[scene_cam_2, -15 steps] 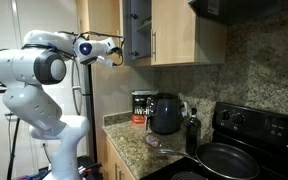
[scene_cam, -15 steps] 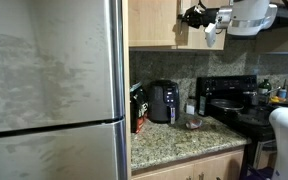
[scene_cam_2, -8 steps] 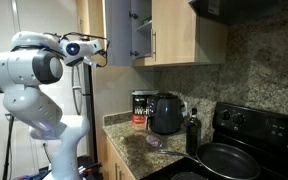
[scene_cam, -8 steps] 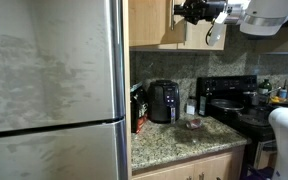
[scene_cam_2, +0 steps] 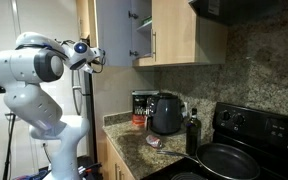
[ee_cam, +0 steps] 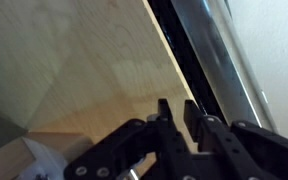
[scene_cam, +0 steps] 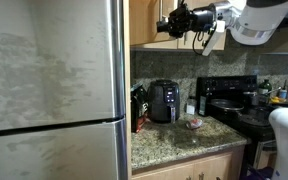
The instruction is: Open the left door of the cabinet above the air fryer
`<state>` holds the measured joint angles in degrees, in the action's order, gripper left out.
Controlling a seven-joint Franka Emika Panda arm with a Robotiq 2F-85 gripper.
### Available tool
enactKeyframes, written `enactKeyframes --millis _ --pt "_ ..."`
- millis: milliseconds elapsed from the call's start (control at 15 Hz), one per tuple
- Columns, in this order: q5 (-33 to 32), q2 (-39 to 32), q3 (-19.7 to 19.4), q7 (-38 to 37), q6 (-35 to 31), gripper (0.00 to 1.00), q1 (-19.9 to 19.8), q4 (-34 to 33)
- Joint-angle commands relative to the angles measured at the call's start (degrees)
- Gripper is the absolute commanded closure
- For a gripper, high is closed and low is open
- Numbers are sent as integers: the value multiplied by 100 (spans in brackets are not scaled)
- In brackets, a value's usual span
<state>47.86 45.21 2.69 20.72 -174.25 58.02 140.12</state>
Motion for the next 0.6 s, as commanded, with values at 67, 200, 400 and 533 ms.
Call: enactKeyframes --millis 67,200,400,533 --pt "-2105 1079 1 -1593 2106 41 -1245 492" --pt "-3208 1414 -229 -2285 3102 24 -1401 360" --pt "-4458 1793 -447 -2865 4590 4 -1489 -21" --pt "-4898 2084 -372 -2810 5528 0 -1643 -293"
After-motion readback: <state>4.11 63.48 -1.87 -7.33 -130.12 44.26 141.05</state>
